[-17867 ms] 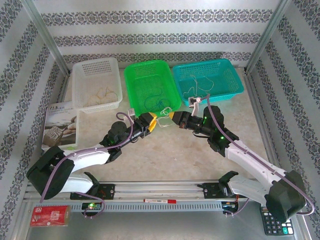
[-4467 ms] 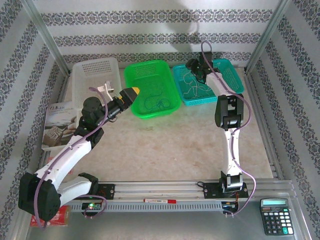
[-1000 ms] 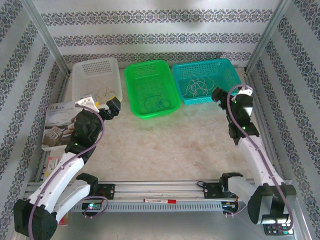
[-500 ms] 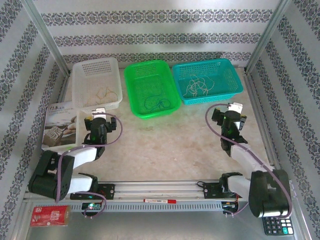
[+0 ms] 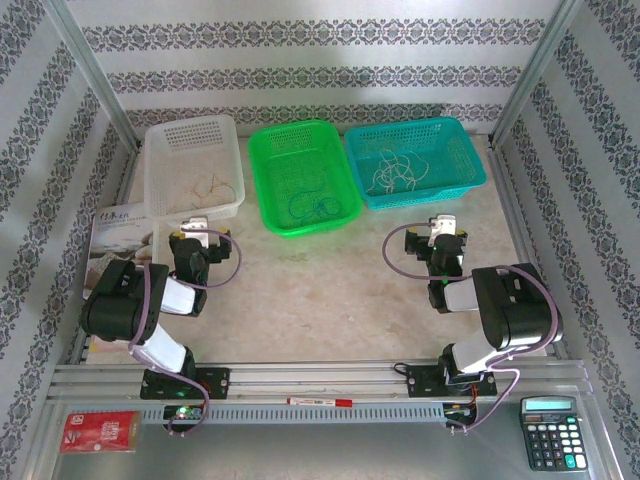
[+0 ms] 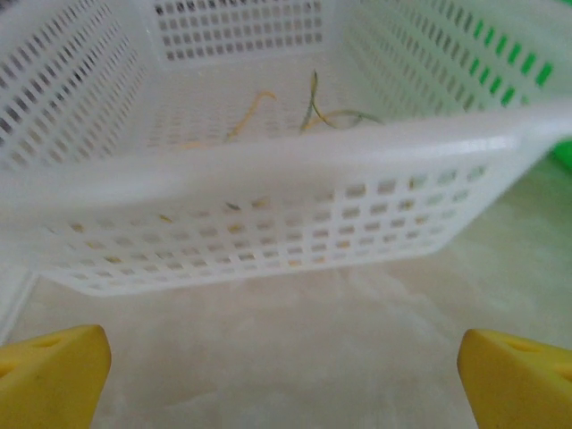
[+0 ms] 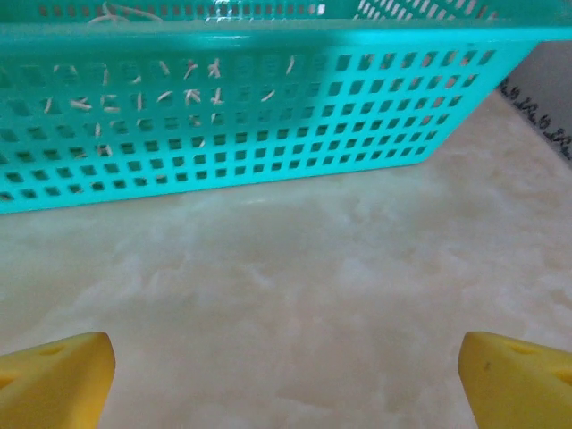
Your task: Untangle the cables
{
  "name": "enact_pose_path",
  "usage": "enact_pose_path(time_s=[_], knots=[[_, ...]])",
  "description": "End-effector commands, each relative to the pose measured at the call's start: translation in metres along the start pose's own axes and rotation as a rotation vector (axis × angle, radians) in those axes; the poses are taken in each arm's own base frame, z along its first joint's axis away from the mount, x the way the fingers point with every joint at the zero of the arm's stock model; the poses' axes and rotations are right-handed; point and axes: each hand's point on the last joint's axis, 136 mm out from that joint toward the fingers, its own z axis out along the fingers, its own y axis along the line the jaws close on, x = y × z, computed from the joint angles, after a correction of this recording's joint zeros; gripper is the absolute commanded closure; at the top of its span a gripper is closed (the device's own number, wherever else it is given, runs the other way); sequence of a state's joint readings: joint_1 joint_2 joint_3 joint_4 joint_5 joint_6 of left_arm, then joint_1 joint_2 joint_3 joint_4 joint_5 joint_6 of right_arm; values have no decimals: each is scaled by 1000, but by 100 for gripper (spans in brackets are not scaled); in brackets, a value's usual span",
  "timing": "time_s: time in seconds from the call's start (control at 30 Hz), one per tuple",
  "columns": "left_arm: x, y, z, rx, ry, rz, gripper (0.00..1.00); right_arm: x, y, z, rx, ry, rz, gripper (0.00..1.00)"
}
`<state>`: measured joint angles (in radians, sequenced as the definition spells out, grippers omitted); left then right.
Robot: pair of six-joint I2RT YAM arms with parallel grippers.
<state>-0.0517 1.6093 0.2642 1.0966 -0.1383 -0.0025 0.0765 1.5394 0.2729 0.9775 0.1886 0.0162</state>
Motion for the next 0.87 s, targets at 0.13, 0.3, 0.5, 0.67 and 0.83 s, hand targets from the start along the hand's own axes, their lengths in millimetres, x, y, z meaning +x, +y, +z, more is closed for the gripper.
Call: enact_pose_path(time_s=[0.13, 0.3, 0.5, 0.67, 0.83], knots=[[-24, -12, 15, 68, -6, 22, 0, -42, -4, 14, -33, -82, 63, 2], [-24, -6, 19, 59, 1, -4, 0, -43, -3, 12, -21, -92, 55, 2], [-23, -4, 20, 61, 7, -13, 0, -42, -3, 12, -23, -91, 56, 2], [-23, -4, 20, 61, 7, -13, 0, -42, -3, 15, -28, -82, 56, 2], [-23, -4, 19, 58, 6, -10, 0, -42, -2, 13, -34, -89, 56, 2]])
